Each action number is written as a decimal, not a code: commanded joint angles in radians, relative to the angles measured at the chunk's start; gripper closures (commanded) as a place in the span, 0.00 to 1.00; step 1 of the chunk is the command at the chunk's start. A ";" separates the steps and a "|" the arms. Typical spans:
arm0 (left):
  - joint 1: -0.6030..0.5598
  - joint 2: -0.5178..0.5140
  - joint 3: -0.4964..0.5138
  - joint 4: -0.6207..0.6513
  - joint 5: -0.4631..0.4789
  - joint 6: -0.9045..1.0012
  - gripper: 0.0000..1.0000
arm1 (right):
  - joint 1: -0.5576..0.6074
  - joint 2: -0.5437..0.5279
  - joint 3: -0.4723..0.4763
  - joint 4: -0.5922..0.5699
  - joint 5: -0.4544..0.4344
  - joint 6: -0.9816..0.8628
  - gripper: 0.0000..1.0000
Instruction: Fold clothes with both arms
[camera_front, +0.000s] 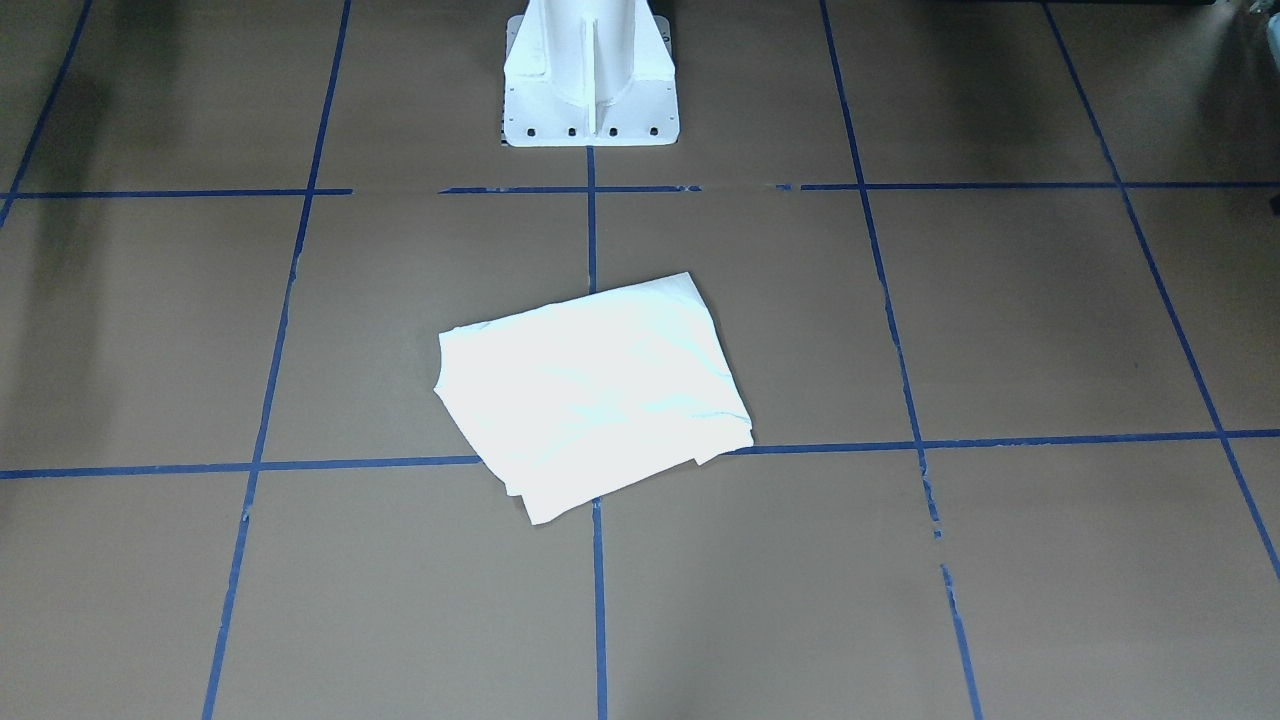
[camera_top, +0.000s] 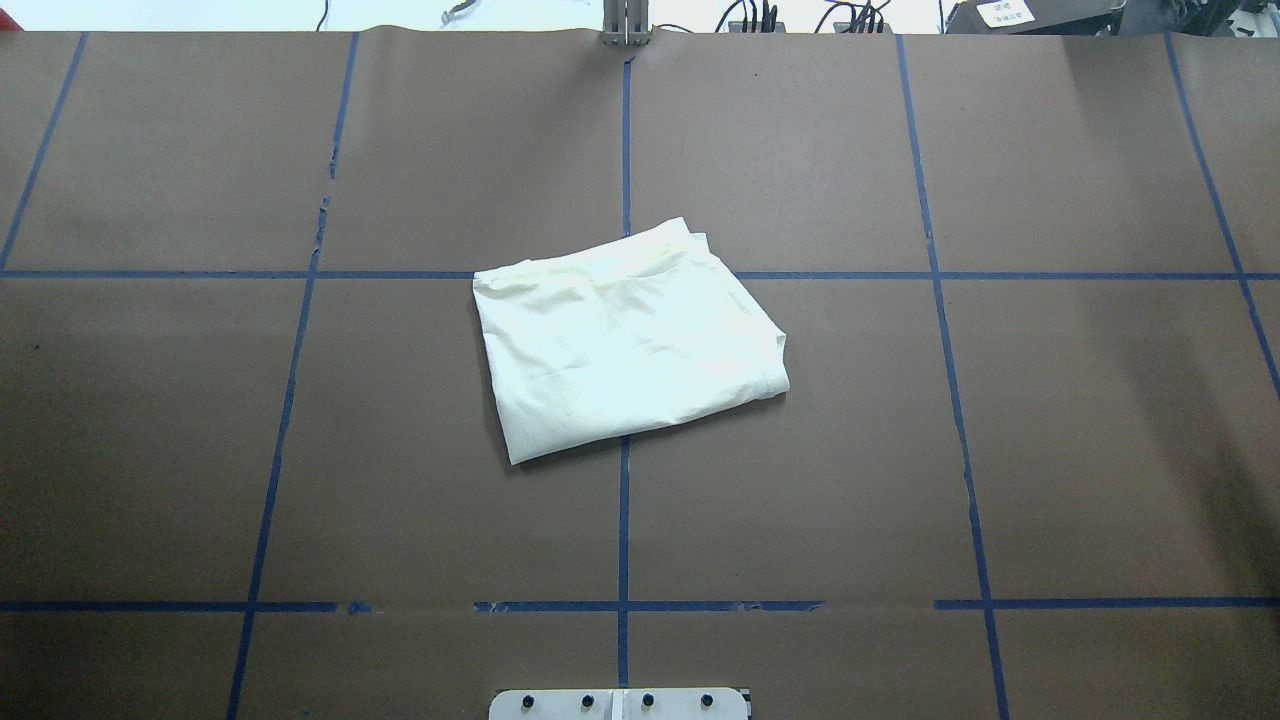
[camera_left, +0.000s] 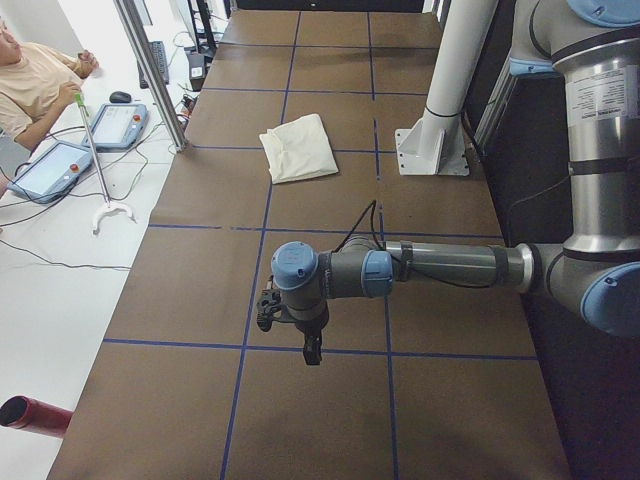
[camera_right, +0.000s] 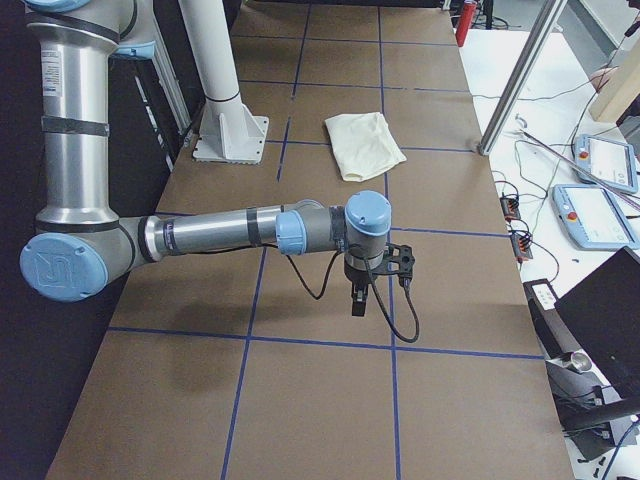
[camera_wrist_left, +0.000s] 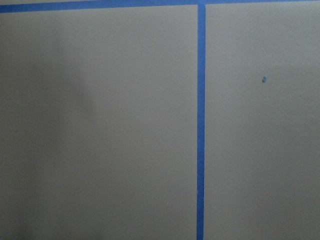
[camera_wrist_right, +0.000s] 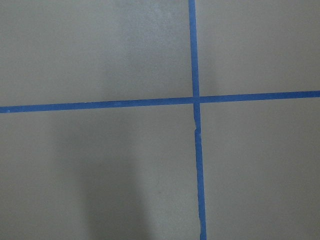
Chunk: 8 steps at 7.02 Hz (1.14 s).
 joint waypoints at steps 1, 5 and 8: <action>-0.044 -0.002 -0.028 0.020 -0.018 0.045 0.00 | 0.000 0.001 0.000 0.000 0.000 0.000 0.00; -0.047 -0.014 -0.044 0.009 -0.019 0.045 0.00 | 0.001 0.008 0.005 0.002 0.021 0.006 0.00; -0.067 -0.030 -0.042 0.009 -0.021 0.045 0.00 | 0.006 -0.011 -0.007 0.002 0.008 -0.018 0.00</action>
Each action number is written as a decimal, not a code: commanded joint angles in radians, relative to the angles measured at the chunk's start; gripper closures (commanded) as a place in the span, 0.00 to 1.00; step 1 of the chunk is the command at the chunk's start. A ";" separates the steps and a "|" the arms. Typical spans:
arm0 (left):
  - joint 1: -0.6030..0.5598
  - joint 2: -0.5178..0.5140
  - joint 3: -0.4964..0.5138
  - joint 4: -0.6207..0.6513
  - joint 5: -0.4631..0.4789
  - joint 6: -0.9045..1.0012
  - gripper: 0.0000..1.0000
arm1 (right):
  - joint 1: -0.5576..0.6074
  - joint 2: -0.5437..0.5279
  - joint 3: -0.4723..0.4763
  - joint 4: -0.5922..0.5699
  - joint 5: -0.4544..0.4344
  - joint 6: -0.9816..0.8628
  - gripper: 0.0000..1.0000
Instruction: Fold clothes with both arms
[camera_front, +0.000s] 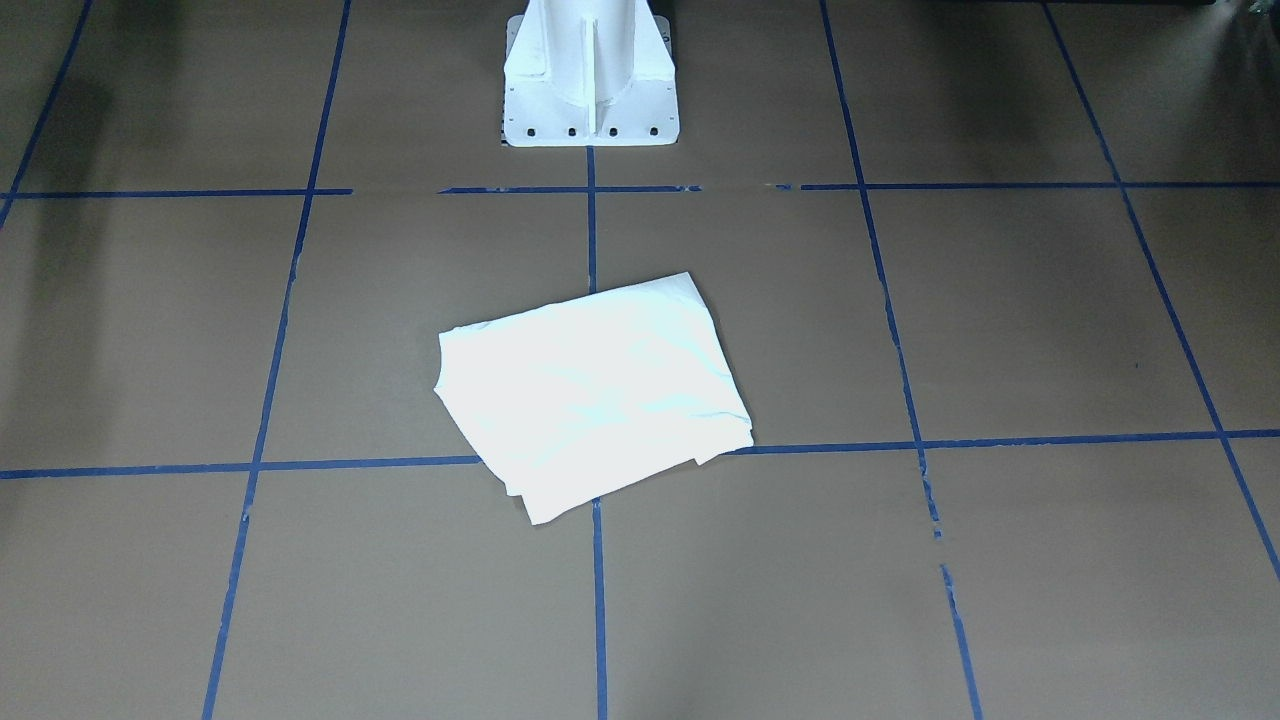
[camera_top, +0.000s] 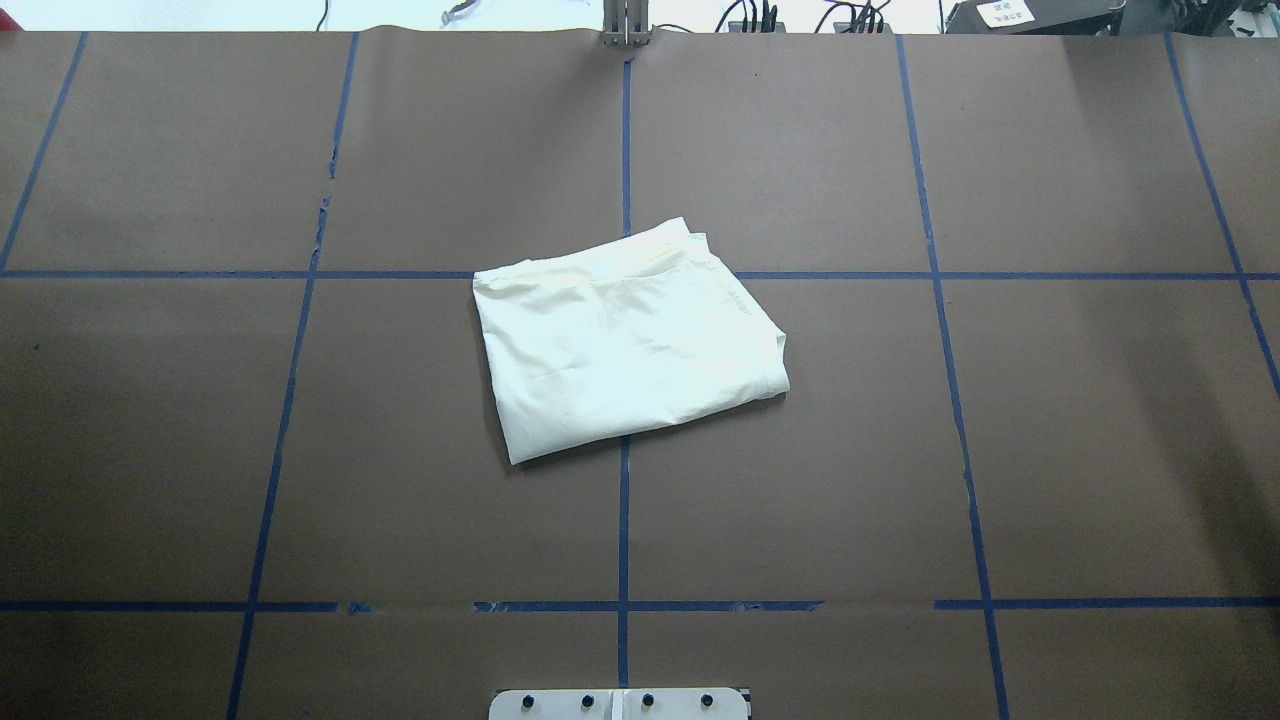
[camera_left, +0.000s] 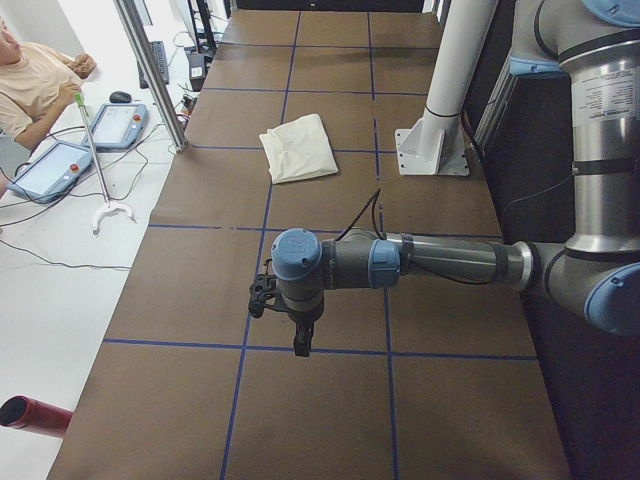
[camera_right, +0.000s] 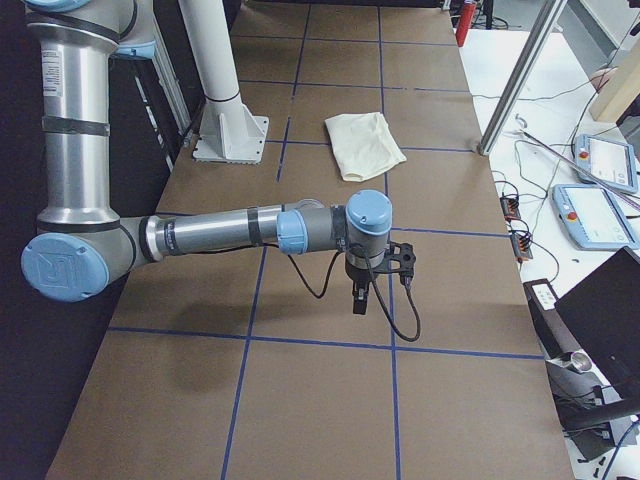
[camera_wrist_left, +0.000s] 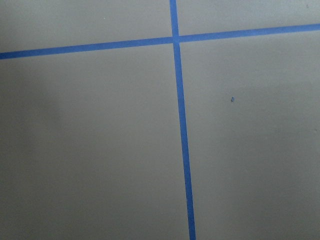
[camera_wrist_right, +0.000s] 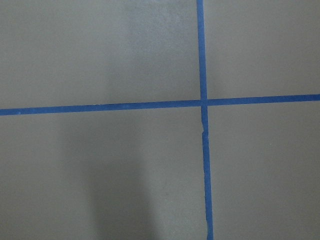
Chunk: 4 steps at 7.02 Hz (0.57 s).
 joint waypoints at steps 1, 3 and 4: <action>-0.004 -0.007 0.003 0.001 -0.012 -0.001 0.00 | 0.017 -0.023 -0.010 -0.008 -0.014 -0.112 0.00; -0.004 -0.009 0.006 0.001 -0.037 -0.001 0.00 | 0.066 -0.043 -0.028 -0.014 -0.025 -0.198 0.00; -0.004 -0.009 0.004 0.001 -0.037 -0.001 0.00 | 0.095 -0.049 -0.063 -0.009 -0.019 -0.249 0.00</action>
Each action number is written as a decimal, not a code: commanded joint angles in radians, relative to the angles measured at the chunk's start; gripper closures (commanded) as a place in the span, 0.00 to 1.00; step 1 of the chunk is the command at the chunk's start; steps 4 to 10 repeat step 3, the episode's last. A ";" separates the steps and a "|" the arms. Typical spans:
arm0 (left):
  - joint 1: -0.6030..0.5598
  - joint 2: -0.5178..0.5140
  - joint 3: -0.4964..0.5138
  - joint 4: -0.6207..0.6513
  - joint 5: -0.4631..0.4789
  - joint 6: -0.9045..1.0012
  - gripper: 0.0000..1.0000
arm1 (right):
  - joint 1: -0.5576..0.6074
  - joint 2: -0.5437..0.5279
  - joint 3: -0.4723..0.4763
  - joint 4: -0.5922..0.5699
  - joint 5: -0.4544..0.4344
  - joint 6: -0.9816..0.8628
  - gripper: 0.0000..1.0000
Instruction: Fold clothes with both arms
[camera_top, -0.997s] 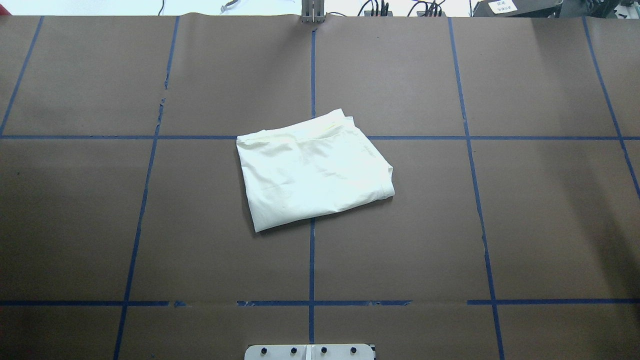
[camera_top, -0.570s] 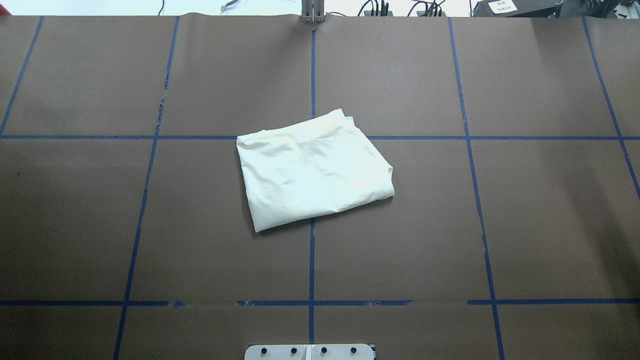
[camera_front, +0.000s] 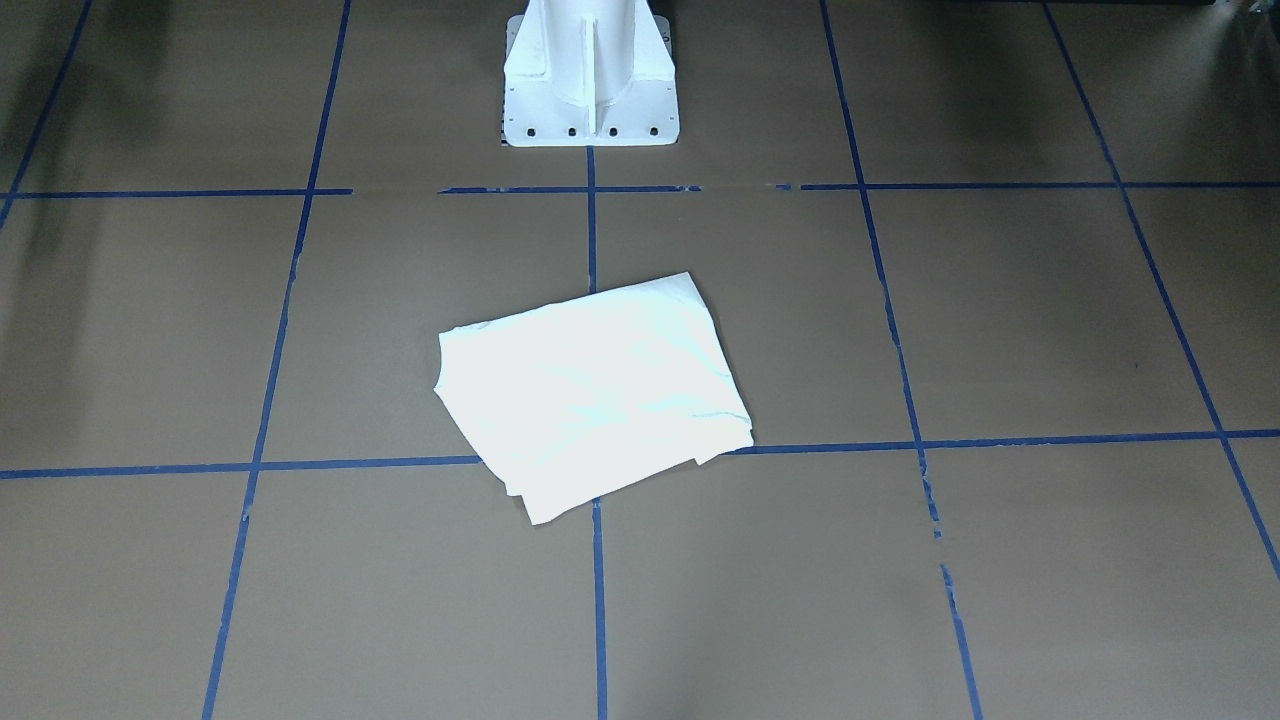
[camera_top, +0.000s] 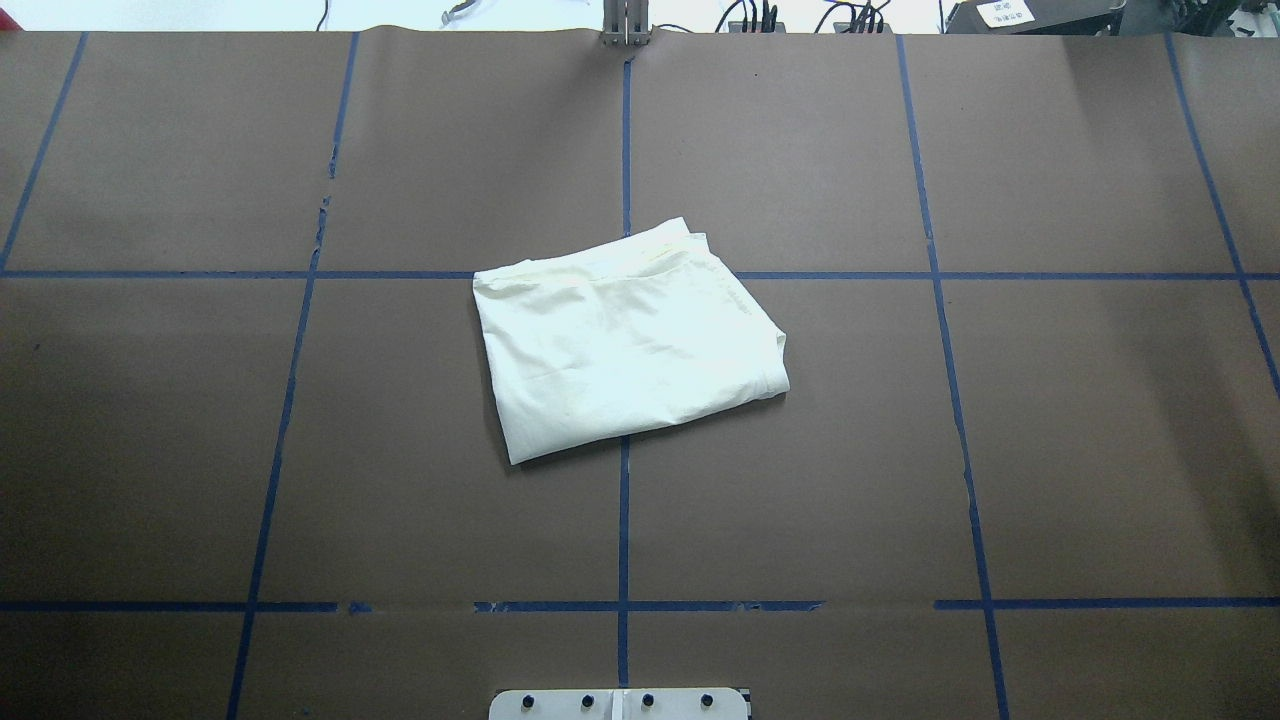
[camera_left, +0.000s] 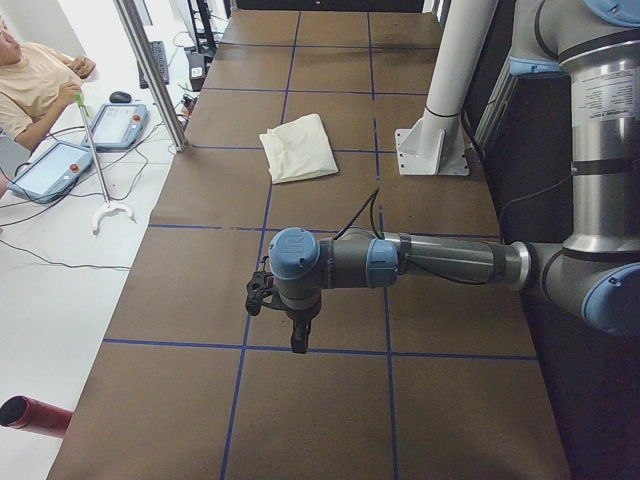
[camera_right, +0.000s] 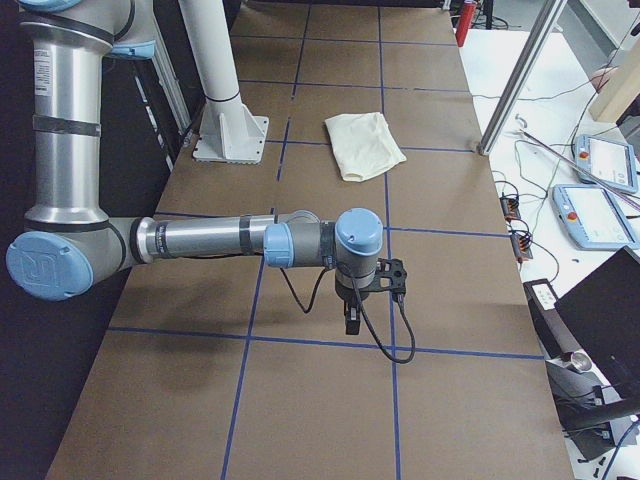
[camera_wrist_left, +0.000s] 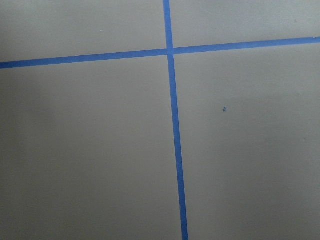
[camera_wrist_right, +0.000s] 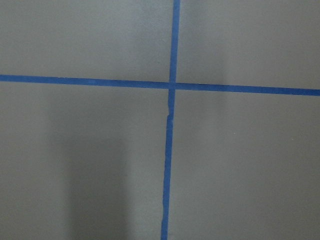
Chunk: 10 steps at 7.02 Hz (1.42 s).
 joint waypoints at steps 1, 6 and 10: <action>0.000 -0.005 0.001 0.000 -0.003 0.000 0.00 | 0.054 -0.011 -0.040 -0.002 0.003 -0.106 0.00; 0.000 -0.007 -0.001 0.000 -0.003 -0.002 0.00 | 0.060 -0.015 -0.042 0.000 0.004 -0.108 0.00; 0.000 -0.007 -0.001 0.000 -0.003 -0.002 0.00 | 0.060 -0.015 -0.042 0.000 0.004 -0.108 0.00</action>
